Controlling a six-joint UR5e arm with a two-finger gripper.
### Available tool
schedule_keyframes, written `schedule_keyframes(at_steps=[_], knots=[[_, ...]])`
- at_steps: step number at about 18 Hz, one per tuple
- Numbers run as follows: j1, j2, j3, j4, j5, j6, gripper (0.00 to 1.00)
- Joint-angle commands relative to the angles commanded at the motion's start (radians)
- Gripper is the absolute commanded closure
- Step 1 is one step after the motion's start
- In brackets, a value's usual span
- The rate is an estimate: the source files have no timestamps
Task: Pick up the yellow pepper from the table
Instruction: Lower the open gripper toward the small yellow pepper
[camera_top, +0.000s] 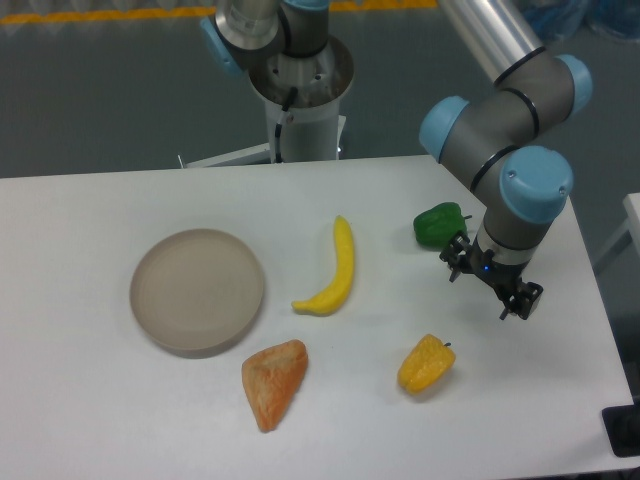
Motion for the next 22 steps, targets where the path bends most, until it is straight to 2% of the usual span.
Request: schedule_keyframes(at_steps=[6, 8, 12, 15, 18, 22], knots=[[-0.005, -0.002, 0.000, 0.008, -0.005, -0.014, 0.00], [-0.009, -0.020, 0.012, 0.012, -0.017, -0.026, 0.00], [-0.006, -0.028, 0.020, 0.018, -0.122, -0.129, 0.00], [-0.021, -0.031, 0.018, 0.061, -0.127, -0.133, 0.00], [-0.054, -0.041, 0.020, 0.067, -0.126, -0.138, 0.00], [-0.107, -0.115, 0.055, 0.146, -0.115, -0.224, 0.00]])
